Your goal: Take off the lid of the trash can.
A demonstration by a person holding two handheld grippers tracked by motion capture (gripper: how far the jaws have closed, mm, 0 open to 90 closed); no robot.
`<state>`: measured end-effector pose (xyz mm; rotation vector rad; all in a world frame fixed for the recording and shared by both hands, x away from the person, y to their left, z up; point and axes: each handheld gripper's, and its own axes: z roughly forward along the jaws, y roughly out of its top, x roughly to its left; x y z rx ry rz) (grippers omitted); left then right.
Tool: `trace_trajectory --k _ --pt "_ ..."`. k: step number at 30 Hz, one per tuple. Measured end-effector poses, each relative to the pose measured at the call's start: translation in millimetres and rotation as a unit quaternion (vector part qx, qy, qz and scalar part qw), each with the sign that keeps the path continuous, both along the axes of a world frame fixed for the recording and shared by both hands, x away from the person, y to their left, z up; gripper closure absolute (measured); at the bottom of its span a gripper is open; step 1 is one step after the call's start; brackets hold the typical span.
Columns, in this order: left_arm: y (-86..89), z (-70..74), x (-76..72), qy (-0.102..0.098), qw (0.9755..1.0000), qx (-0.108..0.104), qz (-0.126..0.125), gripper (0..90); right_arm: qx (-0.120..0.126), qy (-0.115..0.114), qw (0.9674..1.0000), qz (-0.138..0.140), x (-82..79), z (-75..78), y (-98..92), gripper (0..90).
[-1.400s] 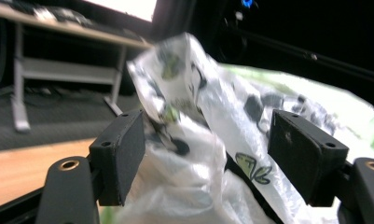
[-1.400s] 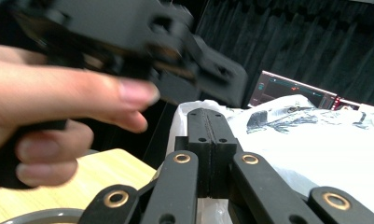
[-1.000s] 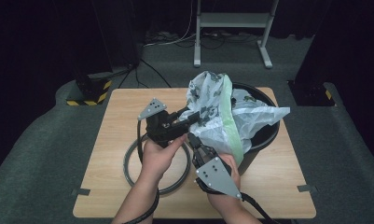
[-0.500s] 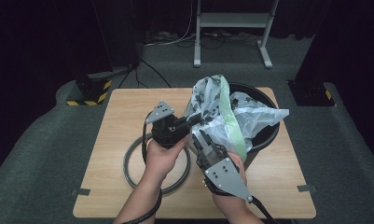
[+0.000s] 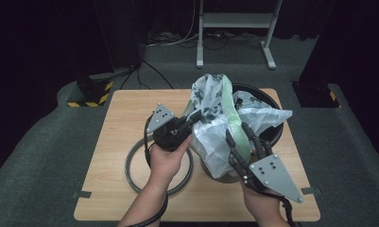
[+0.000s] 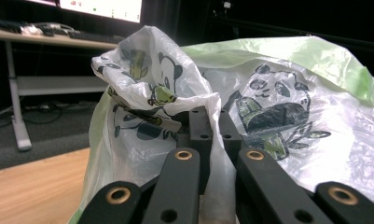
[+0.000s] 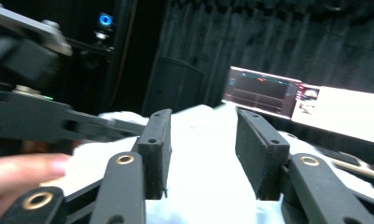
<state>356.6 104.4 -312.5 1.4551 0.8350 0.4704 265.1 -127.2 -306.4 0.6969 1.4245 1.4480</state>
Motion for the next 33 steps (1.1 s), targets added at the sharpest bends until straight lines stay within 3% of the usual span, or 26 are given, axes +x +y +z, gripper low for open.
trace_trajectory --k 7,9,13,25,33 --pt "-6.2 4.4 1.2 -0.024 0.9996 -0.007 0.010 89.1 0.008 0.017 0.9991 -0.037 4.6 0.5 -39.2 48.1" --pt "-7.7 6.0 3.4 -0.021 0.9996 -0.012 0.014 89.1 0.012 0.016 0.9979 -0.061 5.3 -1.3 -52.9 45.0" --pt "-10.9 12.6 5.7 -0.029 0.9992 -0.014 0.021 89.2 0.013 0.023 0.9964 -0.080 6.3 -5.2 -73.3 44.3" --pt "-17.8 27.1 6.6 -0.060 0.9972 -0.031 0.032 89.3 0.005 0.051 0.9916 -0.119 9.9 -26.3 -112.1 38.9" --pt "-23.6 29.6 10.9 -0.066 0.9962 -0.047 0.030 89.4 0.005 0.093 0.9858 -0.140 20.1 -50.9 -138.6 35.3"
